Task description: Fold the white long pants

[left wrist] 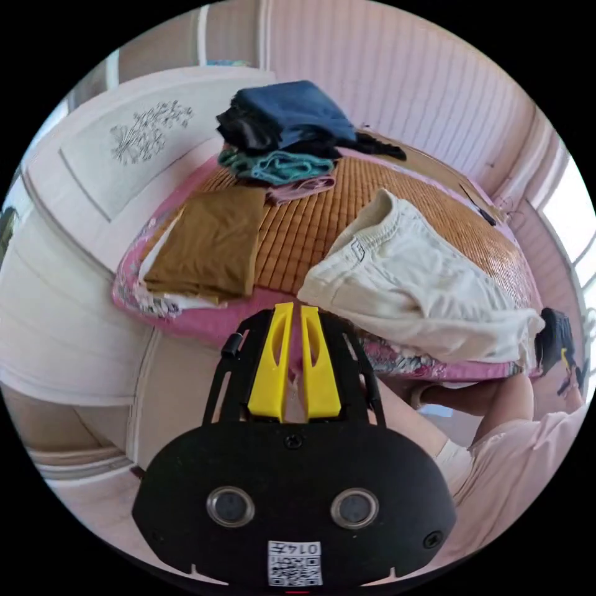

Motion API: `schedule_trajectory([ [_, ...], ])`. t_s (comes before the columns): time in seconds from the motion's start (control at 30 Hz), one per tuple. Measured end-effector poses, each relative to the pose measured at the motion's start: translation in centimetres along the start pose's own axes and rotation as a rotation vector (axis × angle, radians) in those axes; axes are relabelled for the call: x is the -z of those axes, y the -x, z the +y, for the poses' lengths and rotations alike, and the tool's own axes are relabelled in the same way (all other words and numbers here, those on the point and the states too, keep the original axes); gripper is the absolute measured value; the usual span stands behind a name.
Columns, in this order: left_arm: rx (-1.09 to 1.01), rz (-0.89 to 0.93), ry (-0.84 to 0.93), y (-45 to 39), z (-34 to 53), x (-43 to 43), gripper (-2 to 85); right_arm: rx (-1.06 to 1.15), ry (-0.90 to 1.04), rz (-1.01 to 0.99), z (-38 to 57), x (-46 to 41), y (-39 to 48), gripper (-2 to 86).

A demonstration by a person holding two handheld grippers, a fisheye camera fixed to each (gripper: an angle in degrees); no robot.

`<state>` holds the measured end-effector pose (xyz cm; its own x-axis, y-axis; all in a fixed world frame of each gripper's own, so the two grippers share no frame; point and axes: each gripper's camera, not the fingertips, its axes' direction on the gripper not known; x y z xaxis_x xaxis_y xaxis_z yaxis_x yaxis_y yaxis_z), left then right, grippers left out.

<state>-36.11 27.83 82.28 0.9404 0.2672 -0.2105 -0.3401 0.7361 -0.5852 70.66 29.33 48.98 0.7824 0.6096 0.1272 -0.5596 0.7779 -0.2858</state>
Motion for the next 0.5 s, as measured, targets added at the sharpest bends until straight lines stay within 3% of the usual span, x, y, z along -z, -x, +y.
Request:
schedule_trajectory([
  [0.1,0.131,0.121,0.012,2.0,4.0,-0.8,2.6,0.121,0.078,0.026,-0.7,-1.9,3.1,8.4],
  [0.2,0.157,0.144,-0.011,2.1,4.7,-1.0,4.7,0.393,0.137,-0.005,-3.8,-5.0,11.3,11.3],
  [0.37,0.233,0.238,0.034,2.1,2.7,-4.4,11.9,0.926,0.224,-0.199,-5.2,-13.3,32.3,13.4],
  [0.5,0.198,0.229,0.08,1.1,1.2,-7.0,13.8,1.213,0.26,-0.303,-2.4,-18.3,46.0,14.3],
])
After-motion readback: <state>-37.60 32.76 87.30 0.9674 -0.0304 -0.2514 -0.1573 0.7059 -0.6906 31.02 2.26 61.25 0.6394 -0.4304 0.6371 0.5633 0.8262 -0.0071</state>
